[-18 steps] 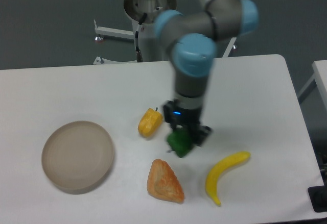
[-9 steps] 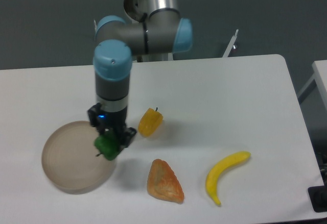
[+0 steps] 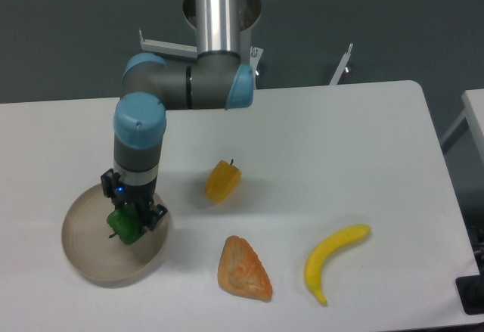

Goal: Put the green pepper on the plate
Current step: 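Lower the green pepper onto the plate and open the gripper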

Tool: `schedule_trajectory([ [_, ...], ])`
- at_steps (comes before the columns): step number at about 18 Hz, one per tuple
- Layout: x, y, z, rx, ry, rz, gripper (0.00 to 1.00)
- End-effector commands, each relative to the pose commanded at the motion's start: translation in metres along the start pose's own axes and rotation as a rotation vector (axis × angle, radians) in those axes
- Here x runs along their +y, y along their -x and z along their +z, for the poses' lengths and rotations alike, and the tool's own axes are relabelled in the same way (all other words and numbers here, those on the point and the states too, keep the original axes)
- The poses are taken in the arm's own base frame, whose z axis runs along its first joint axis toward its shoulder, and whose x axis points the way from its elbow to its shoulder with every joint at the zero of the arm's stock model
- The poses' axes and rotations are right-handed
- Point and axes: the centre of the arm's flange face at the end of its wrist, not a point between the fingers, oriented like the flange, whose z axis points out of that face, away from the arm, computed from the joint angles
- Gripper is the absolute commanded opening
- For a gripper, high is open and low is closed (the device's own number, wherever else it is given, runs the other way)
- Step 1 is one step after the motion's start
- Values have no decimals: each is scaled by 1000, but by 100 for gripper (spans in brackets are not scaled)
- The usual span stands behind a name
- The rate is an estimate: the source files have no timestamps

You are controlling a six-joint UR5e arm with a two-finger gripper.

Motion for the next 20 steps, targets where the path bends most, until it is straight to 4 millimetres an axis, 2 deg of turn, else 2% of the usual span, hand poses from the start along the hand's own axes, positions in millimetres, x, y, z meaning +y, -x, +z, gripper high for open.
schedule_trajectory([
  [5,3,-6,12,15,18,3,30],
  [14,2,-13,20,26,28,4,30],
  [20,3,-15,21,30,28,3,35],
])
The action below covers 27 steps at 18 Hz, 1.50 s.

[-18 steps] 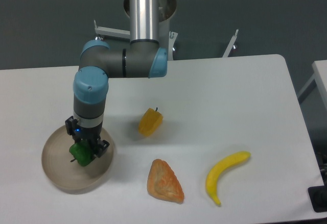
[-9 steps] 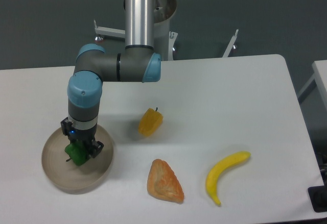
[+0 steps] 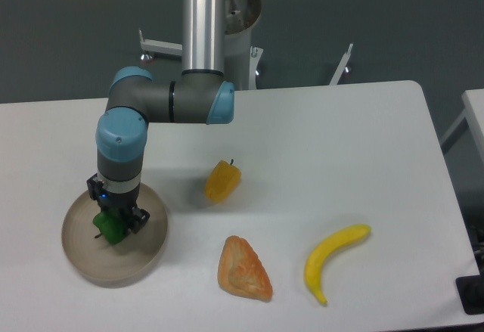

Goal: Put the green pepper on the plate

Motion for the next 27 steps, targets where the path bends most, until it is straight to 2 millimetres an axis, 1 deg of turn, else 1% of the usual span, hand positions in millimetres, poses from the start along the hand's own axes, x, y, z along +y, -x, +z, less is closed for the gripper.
schedule_trajectory([
  [2,1,-1,1,3,2,-1,46],
  [4,1,-1,1,3,2,-1,50],
  [6,2,-1,1,4,3,-1,61],
  [11,1,-1,-4,-1,-3,-2,90],
  [14,1,-1,-10,-7,-9,-2,100],
  [15,1,0,-11,-8,-10,-2,100],
  [17,0,0,-27,-22,-27,0,100],
  [18,1,5,-37,-35,-37,-5,100],
  [20,11,27,-59,-59,-54,-31,100],
  [23,33,70,-87,-97,-77,-76,100],
  [25,51,103,-106,-129,-89,-59,100],
  [27,69,136,-120,-156,-93,-37,100],
])
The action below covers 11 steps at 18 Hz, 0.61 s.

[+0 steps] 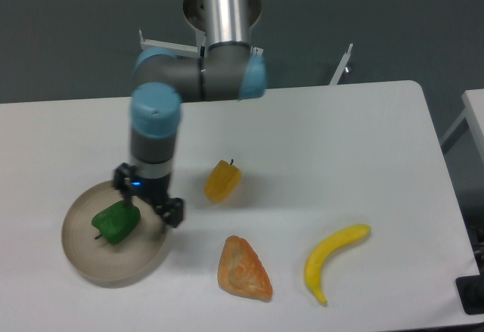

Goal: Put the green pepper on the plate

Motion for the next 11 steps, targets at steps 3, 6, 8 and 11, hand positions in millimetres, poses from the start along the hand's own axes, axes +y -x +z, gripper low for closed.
schedule_trajectory([
  [3,24,48,-18,-50,1,51,100],
  [6,48,86,-33,-122,58,109,100],
  [8,63,109,-37,-142,75,128,100],
  [11,74,132,-37,-169,120,158,100],
])
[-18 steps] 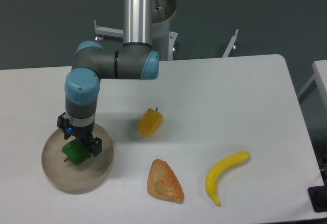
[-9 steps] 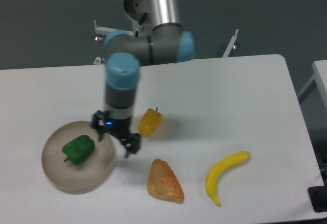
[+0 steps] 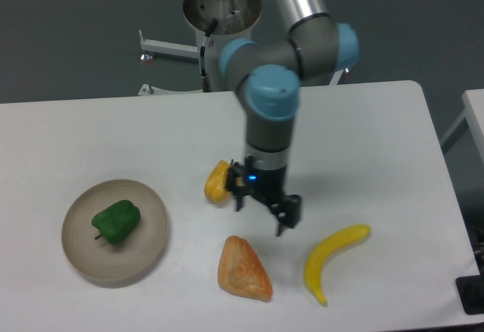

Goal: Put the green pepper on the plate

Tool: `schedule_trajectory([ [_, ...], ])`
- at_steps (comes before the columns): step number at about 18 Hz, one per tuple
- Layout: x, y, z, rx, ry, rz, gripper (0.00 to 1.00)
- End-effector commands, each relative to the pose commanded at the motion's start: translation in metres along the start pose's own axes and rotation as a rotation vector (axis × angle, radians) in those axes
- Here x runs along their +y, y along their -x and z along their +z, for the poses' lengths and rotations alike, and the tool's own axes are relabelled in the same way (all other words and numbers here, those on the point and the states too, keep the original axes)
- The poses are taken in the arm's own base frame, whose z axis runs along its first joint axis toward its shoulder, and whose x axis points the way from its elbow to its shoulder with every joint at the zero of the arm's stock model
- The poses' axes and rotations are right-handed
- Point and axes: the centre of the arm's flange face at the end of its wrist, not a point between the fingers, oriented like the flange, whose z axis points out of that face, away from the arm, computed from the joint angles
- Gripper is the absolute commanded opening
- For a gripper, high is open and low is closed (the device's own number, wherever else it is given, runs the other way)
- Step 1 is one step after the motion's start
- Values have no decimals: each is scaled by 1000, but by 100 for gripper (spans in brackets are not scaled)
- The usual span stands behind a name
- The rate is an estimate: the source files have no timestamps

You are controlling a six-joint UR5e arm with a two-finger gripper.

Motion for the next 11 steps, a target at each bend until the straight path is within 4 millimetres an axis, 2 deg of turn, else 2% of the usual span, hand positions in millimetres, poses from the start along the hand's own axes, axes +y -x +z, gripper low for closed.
schedule_trajectory([
  [4,9,17,10,-14,27,27,100],
  [11,10,19,14,-13,29,26,100],
])
